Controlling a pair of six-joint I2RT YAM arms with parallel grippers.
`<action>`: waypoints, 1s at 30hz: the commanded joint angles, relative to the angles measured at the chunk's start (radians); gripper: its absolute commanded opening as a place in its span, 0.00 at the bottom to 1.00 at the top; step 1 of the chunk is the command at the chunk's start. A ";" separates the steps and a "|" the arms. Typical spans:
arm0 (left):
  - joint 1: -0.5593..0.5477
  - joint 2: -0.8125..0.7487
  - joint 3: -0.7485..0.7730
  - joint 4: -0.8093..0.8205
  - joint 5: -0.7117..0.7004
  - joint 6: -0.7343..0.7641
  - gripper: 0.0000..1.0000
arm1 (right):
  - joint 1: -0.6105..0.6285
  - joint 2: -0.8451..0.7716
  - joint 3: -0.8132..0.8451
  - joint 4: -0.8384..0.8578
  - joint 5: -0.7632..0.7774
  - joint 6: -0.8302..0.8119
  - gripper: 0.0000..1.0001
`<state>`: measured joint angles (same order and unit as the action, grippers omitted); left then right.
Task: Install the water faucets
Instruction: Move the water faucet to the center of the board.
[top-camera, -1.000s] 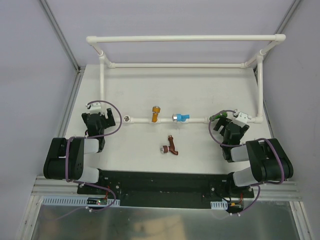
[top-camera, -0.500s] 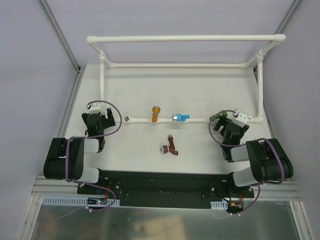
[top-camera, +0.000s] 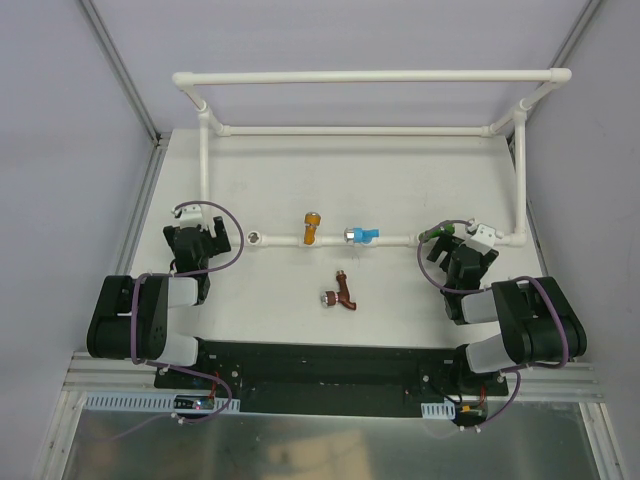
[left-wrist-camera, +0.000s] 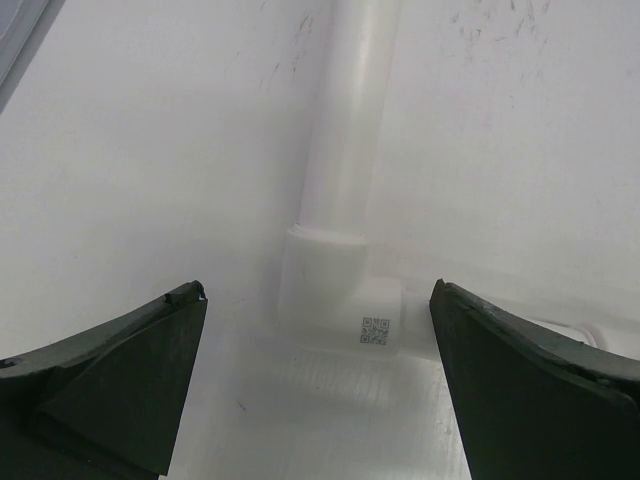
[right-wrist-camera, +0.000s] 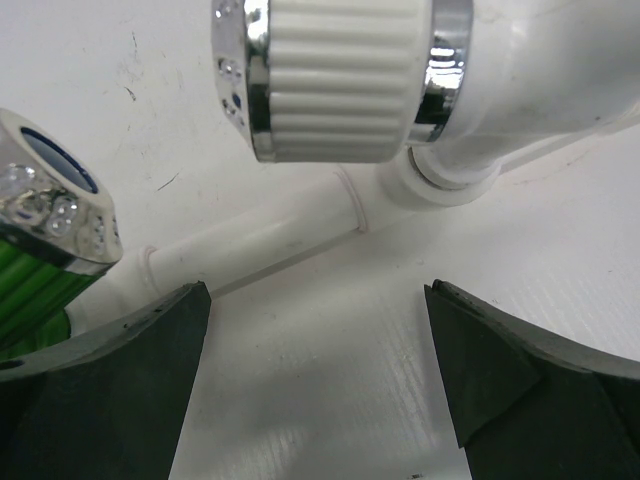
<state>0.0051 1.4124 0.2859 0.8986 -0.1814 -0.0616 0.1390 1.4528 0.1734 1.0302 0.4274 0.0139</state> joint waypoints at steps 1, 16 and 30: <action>-0.011 0.002 0.015 0.010 0.028 0.011 1.00 | -0.010 -0.011 0.060 0.070 0.004 0.020 0.99; -0.011 0.002 0.016 0.010 0.026 0.011 1.00 | -0.010 -0.011 0.060 0.070 0.002 0.018 0.99; -0.011 0.002 0.015 0.010 0.028 0.011 1.00 | 0.036 -0.098 -0.027 0.175 0.101 -0.005 0.99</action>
<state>0.0051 1.4124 0.2859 0.8986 -0.1814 -0.0616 0.1402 1.4460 0.1654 1.0393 0.4294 0.0120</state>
